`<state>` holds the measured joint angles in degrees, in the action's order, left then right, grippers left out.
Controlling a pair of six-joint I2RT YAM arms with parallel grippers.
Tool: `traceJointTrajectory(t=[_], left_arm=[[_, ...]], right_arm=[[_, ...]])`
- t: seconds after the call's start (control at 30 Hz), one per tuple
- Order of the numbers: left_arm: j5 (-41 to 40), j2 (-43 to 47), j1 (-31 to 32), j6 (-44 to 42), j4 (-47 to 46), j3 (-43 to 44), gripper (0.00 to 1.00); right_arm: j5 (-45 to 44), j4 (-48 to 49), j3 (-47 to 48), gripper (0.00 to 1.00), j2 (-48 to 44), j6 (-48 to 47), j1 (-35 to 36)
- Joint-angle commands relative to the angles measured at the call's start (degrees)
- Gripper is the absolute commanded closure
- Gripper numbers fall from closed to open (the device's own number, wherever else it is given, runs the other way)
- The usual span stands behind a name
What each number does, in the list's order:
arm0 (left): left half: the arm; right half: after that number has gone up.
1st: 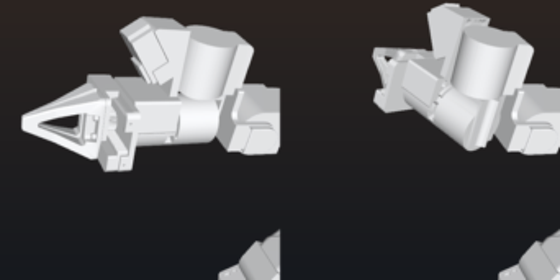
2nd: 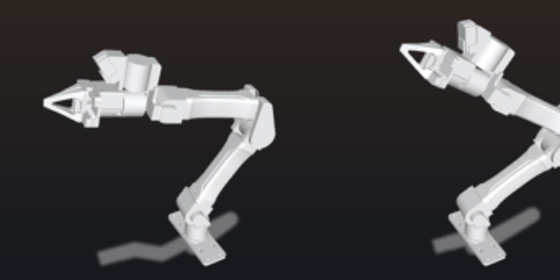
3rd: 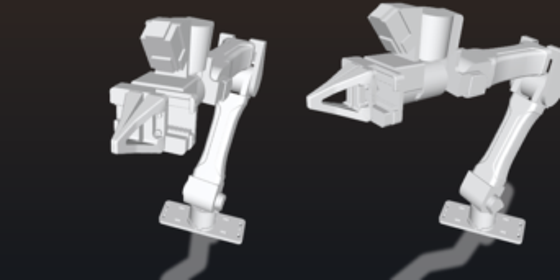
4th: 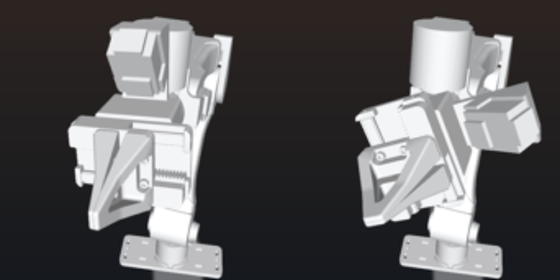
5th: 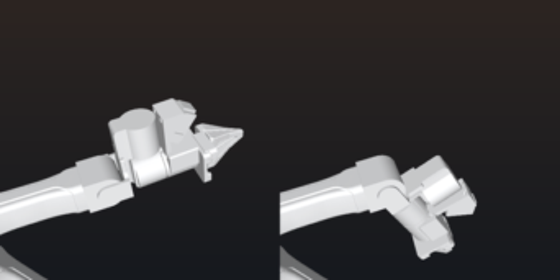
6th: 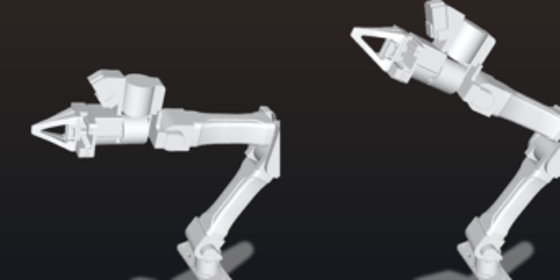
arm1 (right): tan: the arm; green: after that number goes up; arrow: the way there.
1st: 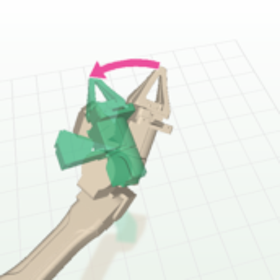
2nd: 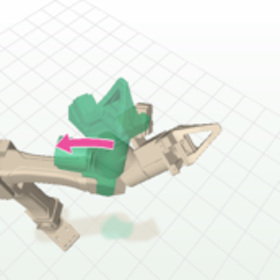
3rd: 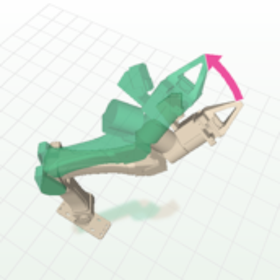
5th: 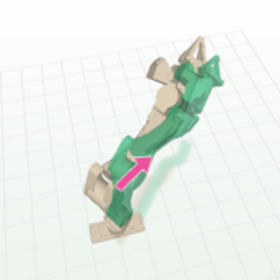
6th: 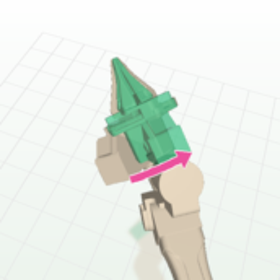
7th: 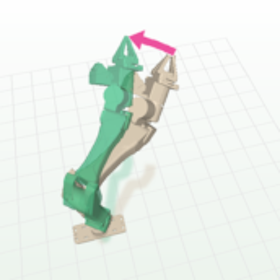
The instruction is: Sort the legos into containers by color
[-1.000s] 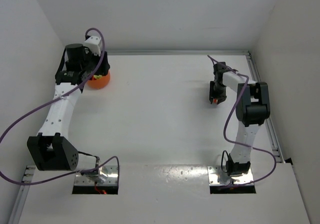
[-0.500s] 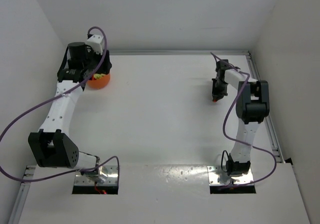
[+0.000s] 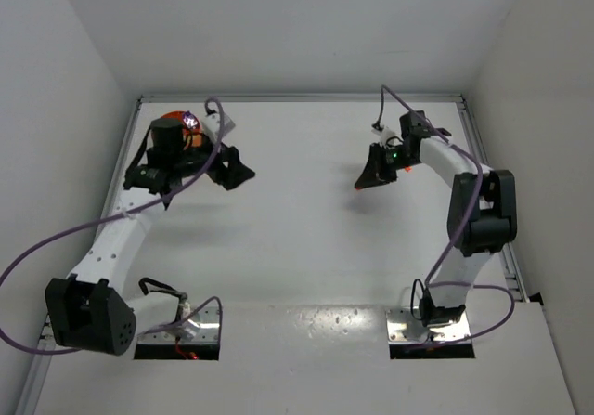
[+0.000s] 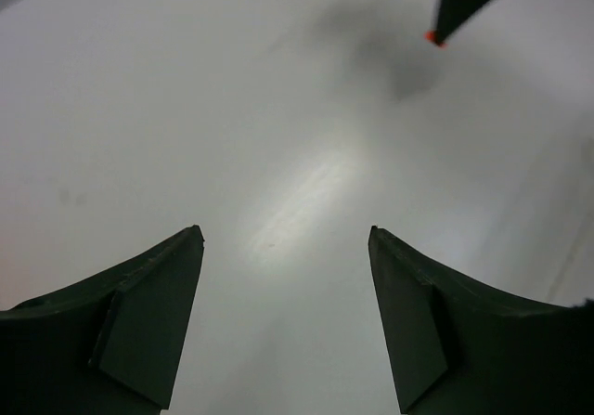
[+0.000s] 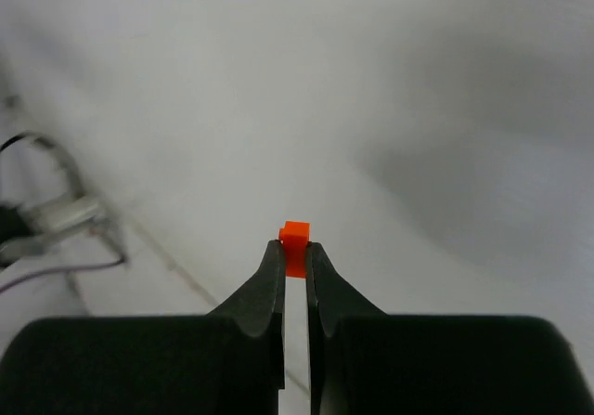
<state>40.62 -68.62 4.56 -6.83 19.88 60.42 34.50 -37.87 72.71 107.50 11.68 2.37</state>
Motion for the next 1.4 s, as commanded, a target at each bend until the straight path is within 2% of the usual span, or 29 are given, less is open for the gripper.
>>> traceJointTrajectory(t=[0.0,0.07,0.2,0.33,0.43,0.47,0.57,0.7,0.97,1.13,1.23,1.37], left_arm=[[11.5,3.7,6.9,0.5,-4.7,-3.6,0.22],[7.7,4.9,12.7,5.6,-9.1,-6.5,0.21],[2.6,3.4,20.3,7.4,-9.2,-4.5,0.21],[-3.1,-0.1,25.2,4.2,-7.2,0.5,0.21],[-6.5,-2.2,29.4,1.7,-7.2,2.8,0.21],[-10.5,-2.8,30.4,1.1,-6.7,2.8,0.21],[-14.4,-5.4,32.0,-0.1,-7.2,4.4,0.21],[-15.4,-7.8,34.8,-0.6,-7.2,6.7,0.21],[-18.3,-9.2,35.3,-1.9,-7.2,6.7,0.21],[-15.8,-9.2,37.2,-7.2,-5.2,6.7,0.21],[-11.0,-9.2,38.8,-6.6,-5.2,7.3,0.23],[-9.2,-9.7,39.3,-7.5,-5.2,6.6,0.23]], right_arm=[[27.5,1.4,0.0,1.00,-8.7,-1.8,3.5],[30.9,3.3,-1.2,1.00,-11.9,1.1,4.4],[32.7,6.5,-2.6,1.00,-14.5,6.2,5.8],[35.7,6.5,-2.0,1.00,-15.7,6.9,6.3],[35.7,6.5,-3.0,1.00,-16.9,6.9,7.5],[35.7,7.3,-3.5,1.00,-16.9,6.9,7.5],[34.4,9.6,-6.3,1.00,-18.9,9.8,7.5],[34.4,12.8,-6.8,1.00,-18.9,14.1,7.5],[35.6,21.5,-11.0,1.00,-17.9,21.4,8.0],[36.3,19.2,-7.6,1.00,-17.9,19.8,8.0],[34.8,11.0,-4.9,1.00,-16.7,12.7,8.5],[34.4,12.6,-8.4,1.00,-18.3,10.5,9.8]])
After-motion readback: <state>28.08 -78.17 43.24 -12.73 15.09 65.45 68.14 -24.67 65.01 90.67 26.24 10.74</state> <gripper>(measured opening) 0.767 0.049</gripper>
